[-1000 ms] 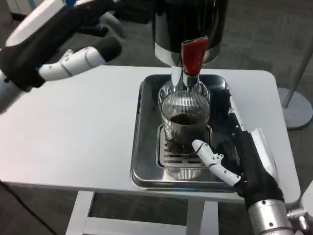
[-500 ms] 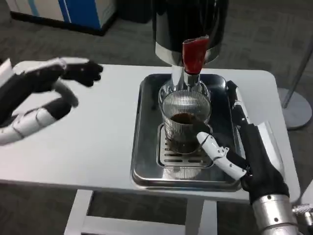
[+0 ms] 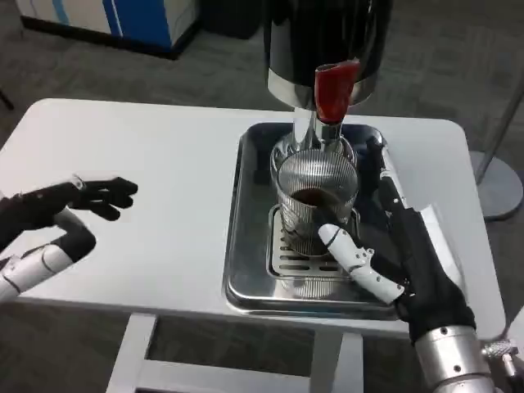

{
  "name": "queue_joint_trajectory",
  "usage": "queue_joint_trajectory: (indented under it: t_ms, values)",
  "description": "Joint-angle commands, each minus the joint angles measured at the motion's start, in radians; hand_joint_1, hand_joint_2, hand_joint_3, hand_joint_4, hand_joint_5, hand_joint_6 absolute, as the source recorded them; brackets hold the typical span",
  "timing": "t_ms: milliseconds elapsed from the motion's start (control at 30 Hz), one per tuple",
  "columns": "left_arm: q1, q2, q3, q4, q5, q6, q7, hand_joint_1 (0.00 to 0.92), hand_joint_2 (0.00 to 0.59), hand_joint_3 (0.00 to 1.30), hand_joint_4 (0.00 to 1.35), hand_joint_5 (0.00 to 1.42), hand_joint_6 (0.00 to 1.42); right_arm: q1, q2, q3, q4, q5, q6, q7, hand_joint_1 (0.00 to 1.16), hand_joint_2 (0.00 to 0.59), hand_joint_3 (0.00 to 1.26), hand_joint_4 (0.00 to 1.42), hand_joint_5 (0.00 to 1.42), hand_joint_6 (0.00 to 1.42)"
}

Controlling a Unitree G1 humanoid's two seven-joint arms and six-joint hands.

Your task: Grasp the cup under the faucet to collect the drink, then remove the cup.

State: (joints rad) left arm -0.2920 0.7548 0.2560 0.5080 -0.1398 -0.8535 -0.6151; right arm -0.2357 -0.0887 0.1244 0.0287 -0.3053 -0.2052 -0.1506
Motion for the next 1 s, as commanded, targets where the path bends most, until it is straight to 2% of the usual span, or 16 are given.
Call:
queue_joint_trajectory:
  t_ms: [33,300,433,667,1000]
  values:
    - [-0.081,-0.041,-0.060,0.061,0.085,0.007,0.046,0.000,0.131,0.32,0.31,0.34,0.61,-0.008,-0.004,0.006,-0.003,0.007,-0.010,0.029,0.52,0.267,0.00,0.00,0.00,0.05]
    - [-0.157,-0.076,-0.120,0.069,0.148,0.024,0.087,0.000,0.130,0.32,0.30,0.32,0.58,0.006,0.003,0.006,0.014,0.013,-0.014,0.037,0.55,0.259,0.00,0.00,0.00,0.05]
    - [-0.151,-0.070,-0.128,0.059,0.153,0.026,0.094,0.000,0.129,0.32,0.30,0.32,0.58,0.001,0.008,0.003,0.033,0.024,-0.024,0.035,0.55,0.258,0.00,0.00,0.00,0.05]
    - [-0.128,-0.053,-0.120,0.055,0.147,0.021,0.092,0.000,0.132,0.32,0.30,0.32,0.58,-0.032,0.025,0.003,0.070,0.010,-0.003,0.017,0.56,0.264,0.00,0.00,0.00,0.02]
    - [-0.098,-0.039,-0.114,0.054,0.136,0.009,0.081,0.000,0.133,0.32,0.30,0.31,0.58,-0.109,0.049,0.006,0.155,0.007,-0.015,0.002,0.57,0.264,0.00,0.00,0.00,0.01]
